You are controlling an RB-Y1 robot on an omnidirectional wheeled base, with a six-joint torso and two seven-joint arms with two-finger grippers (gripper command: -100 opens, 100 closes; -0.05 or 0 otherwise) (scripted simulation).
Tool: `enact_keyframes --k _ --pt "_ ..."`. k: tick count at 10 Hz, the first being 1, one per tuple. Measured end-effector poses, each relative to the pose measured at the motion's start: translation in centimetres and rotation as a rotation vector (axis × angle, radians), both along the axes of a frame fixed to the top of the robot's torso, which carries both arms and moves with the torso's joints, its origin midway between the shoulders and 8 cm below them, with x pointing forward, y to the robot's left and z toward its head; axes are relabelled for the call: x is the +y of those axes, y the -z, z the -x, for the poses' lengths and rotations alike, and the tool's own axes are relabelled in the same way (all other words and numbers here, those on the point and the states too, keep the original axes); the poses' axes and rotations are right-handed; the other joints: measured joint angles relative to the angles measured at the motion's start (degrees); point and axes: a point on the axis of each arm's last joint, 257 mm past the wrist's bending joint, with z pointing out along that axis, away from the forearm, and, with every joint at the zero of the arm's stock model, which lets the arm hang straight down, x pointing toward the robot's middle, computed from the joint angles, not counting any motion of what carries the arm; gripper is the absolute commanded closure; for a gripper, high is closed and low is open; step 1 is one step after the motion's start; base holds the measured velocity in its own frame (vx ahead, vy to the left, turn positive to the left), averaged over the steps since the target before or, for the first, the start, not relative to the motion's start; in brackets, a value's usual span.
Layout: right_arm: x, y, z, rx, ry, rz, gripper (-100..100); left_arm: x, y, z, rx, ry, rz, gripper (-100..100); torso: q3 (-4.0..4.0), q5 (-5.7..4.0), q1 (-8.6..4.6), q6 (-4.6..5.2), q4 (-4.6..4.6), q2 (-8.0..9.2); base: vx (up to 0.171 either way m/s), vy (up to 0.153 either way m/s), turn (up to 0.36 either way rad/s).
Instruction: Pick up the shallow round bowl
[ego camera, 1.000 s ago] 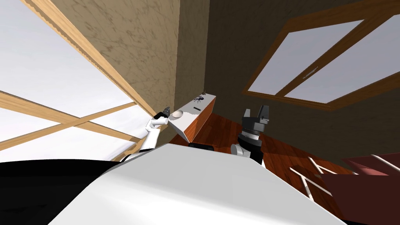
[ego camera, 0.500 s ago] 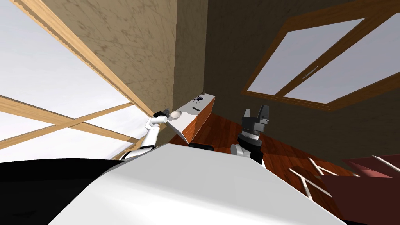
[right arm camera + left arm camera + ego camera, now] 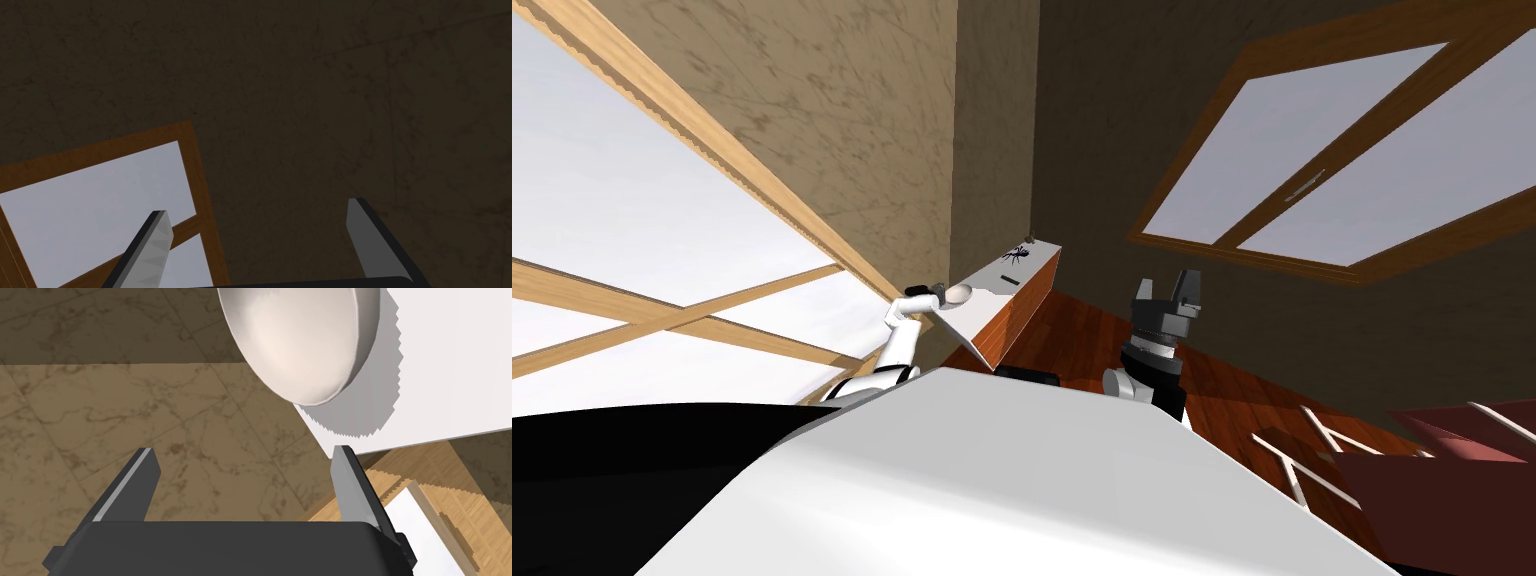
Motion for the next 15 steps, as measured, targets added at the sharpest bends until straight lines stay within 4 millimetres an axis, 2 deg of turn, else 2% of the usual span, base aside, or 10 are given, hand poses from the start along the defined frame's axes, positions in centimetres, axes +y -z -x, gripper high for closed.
enact_keyframes --k 3,7,11,15 --pt "0.0 0.0 0.0 0.0 0.0 0.0 0 0.3 2.3 0.8 0.074 -0.034 0.07 -100 -0.01 0.01 0.04 0.0 0.0 -0.01 0.037 -0.039 0.0" --pt "0.0 0.0 0.0 0.0 0.0 0.0 0 0.0 4.3 2.0 0.161 -0.068 0.151 -100 -0.02 0.01 0.06 0.01 -0.01 -0.04 0.05 -0.039 -0.003" --pt "0.0 0.0 0.0 0.0 0.0 0.0 0 -0.2 6.8 3.8 0.263 -0.107 0.254 -100 -0.07 0.02 0.1 0.0 -0.02 -0.12 0.067 -0.028 -0.004" --pt "0.0 0.0 0.0 0.0 0.0 0.0 0 -1.1 9.1 6.1 0.368 -0.141 0.351 -100 -0.09 0.07 0.31 -0.01 -0.04 -0.16 0.079 0.021 -0.004"
